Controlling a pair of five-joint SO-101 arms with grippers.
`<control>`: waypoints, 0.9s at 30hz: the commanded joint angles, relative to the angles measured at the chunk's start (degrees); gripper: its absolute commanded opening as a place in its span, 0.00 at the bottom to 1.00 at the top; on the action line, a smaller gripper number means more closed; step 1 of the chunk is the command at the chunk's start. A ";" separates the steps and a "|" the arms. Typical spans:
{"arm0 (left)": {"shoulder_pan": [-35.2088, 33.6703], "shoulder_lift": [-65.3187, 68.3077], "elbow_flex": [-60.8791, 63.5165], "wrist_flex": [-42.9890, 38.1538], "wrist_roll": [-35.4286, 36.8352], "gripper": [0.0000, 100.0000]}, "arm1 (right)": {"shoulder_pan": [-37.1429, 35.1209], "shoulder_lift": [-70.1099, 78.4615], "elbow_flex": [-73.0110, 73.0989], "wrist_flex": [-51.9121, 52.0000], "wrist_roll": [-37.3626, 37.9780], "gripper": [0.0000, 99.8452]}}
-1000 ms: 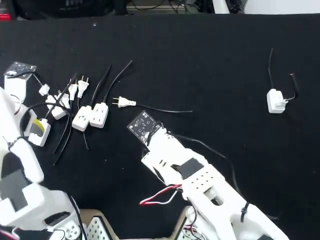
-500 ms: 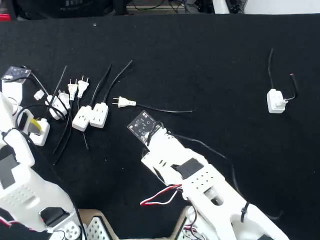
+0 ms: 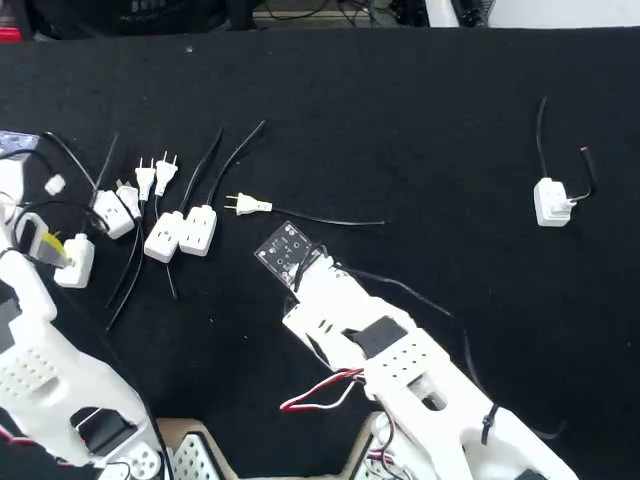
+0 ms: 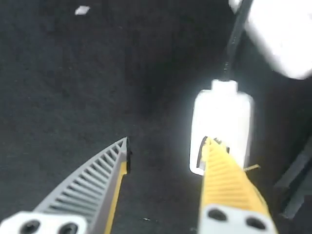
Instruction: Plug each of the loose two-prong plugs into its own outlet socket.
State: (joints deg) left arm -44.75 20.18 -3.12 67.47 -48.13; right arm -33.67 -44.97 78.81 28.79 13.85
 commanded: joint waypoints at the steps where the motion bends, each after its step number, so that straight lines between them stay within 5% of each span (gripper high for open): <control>1: -1.98 1.85 -4.44 -1.32 -0.44 0.25 | -0.62 -1.45 -0.31 -1.41 0.09 0.28; 9: -4.53 1.32 -10.68 -0.18 -0.09 0.25 | -0.62 -1.45 -0.31 -1.41 0.09 0.28; 20: 1.10 -0.70 -26.59 30.86 -0.09 0.25 | -0.62 -1.45 -0.31 -1.41 0.09 0.28; 27: 4.97 0.00 -16.84 23.65 0.00 0.25 | -0.62 -1.45 -0.31 -1.41 0.09 0.28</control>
State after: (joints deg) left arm -41.14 23.25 -22.37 95.96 -48.04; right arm -33.67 -44.97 78.81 28.79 13.85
